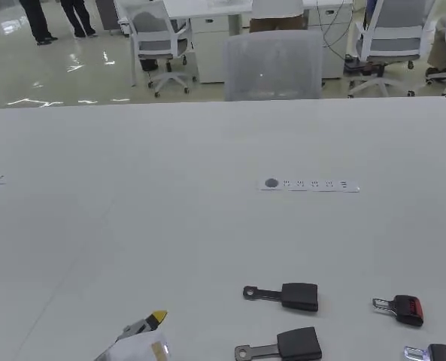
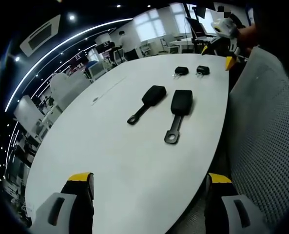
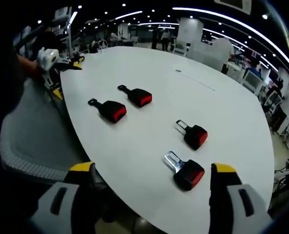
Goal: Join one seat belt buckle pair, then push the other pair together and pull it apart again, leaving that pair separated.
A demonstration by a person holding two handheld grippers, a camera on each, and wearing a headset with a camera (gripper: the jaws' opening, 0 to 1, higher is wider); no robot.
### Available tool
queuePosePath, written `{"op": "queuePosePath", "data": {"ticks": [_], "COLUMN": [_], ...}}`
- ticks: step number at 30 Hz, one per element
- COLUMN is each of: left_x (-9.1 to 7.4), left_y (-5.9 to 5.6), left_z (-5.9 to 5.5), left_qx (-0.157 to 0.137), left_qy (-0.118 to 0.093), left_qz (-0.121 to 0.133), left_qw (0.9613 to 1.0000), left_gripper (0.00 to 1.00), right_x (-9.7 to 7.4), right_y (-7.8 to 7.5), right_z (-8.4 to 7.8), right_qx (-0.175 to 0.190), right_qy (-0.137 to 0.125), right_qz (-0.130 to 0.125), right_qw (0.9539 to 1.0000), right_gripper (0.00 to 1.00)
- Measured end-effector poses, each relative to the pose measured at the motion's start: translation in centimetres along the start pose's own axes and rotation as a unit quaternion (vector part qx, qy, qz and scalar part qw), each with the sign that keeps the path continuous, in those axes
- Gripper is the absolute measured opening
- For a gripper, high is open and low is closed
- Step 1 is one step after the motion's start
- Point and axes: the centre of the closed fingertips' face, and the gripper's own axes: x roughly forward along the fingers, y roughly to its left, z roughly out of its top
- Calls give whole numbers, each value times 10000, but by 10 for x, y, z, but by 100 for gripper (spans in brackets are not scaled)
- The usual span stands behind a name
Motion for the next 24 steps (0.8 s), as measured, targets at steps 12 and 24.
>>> {"op": "queuePosePath", "data": {"ticks": [12, 24], "left_x": [0, 0], "left_y": [0, 0], "left_z": [0, 0], "left_qx": [11, 45], "left_qy": [-2, 10], "left_qz": [11, 10], "left_qw": [10000, 10000], "left_gripper": [97, 98], "right_x": [-5, -11], "right_y": [-4, -10], "right_z": [-5, -7], "right_qx": [109, 253], "right_qy": [0, -85], "right_qz": [-104, -216], "right_qw": [9999, 9994], "right_gripper": [100, 100]}}
